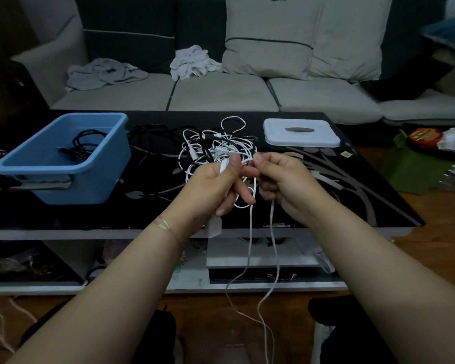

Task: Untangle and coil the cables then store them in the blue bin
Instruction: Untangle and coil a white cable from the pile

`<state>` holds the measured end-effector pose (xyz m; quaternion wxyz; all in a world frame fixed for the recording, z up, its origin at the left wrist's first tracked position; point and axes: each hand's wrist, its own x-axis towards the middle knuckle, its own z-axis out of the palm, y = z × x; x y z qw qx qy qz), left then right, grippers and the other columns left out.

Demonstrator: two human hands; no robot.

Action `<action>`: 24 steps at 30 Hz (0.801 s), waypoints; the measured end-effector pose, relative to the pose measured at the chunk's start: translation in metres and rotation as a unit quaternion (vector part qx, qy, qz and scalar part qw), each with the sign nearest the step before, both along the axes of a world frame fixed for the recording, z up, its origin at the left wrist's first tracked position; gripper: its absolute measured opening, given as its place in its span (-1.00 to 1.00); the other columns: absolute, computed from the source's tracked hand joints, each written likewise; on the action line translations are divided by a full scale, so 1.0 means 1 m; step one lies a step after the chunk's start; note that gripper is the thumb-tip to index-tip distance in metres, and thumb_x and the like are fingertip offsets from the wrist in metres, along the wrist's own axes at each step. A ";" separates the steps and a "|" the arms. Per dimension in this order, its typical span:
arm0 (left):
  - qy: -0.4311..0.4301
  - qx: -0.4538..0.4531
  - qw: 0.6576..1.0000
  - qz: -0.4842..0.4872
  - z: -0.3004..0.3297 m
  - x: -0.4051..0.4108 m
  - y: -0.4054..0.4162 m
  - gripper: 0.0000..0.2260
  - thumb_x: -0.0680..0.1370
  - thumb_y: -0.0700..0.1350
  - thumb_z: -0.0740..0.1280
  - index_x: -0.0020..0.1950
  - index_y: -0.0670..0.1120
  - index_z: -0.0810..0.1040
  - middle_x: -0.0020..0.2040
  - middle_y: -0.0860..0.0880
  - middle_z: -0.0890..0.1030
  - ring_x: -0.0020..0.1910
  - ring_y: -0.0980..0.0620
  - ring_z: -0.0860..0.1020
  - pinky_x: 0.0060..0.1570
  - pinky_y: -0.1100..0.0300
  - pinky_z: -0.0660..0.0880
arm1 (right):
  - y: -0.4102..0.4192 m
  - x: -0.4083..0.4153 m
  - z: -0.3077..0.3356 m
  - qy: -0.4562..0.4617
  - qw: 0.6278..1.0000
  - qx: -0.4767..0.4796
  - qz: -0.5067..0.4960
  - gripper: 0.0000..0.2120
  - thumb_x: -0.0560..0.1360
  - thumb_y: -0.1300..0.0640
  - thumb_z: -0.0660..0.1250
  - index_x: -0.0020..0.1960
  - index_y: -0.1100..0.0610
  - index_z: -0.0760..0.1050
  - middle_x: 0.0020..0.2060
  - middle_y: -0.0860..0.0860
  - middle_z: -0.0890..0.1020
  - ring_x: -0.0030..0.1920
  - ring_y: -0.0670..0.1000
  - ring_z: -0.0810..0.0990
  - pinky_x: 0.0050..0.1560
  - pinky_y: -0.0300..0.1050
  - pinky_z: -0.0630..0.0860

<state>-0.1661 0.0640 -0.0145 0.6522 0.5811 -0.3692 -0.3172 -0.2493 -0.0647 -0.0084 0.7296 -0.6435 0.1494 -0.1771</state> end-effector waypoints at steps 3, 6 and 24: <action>0.027 -0.019 0.999 -0.025 0.002 0.002 0.003 -0.60 0.57 0.06 0.13 -0.01 -0.24 0.58 -0.44 -0.09 0.60 -0.71 0.13 0.20 -0.55 0.22 0.02 | 0.002 0.001 -0.001 0.028 0.998 0.055 0.006 -0.83 0.56 0.10 0.28 -0.20 0.09 0.40 -0.42 -0.10 0.55 -0.57 -0.18 0.19 -0.57 -0.35 0.16; 0.038 -0.036 0.997 -0.048 0.004 0.000 0.004 -0.65 0.57 0.02 0.13 -0.06 -0.22 0.57 -0.44 -0.08 0.61 -0.72 0.14 0.19 -0.55 0.23 0.02 | 0.003 0.002 -0.003 0.048 0.997 0.064 0.012 -0.77 0.54 0.07 0.30 -0.27 0.07 0.42 -0.51 -0.08 0.43 -0.58 -0.18 0.16 -0.59 -0.35 0.14; 0.180 -0.103 0.978 -0.007 0.001 0.003 0.001 -0.81 0.63 -0.28 0.12 0.20 -0.31 0.40 -0.26 -0.04 0.66 -0.17 -0.01 0.69 -0.23 0.29 0.61 | 0.032 0.008 -0.019 0.141 0.975 -0.169 0.041 -0.77 0.58 0.31 0.02 -0.14 0.13 0.39 -0.49 0.00 0.37 -0.56 -0.09 0.27 -0.52 -0.23 0.33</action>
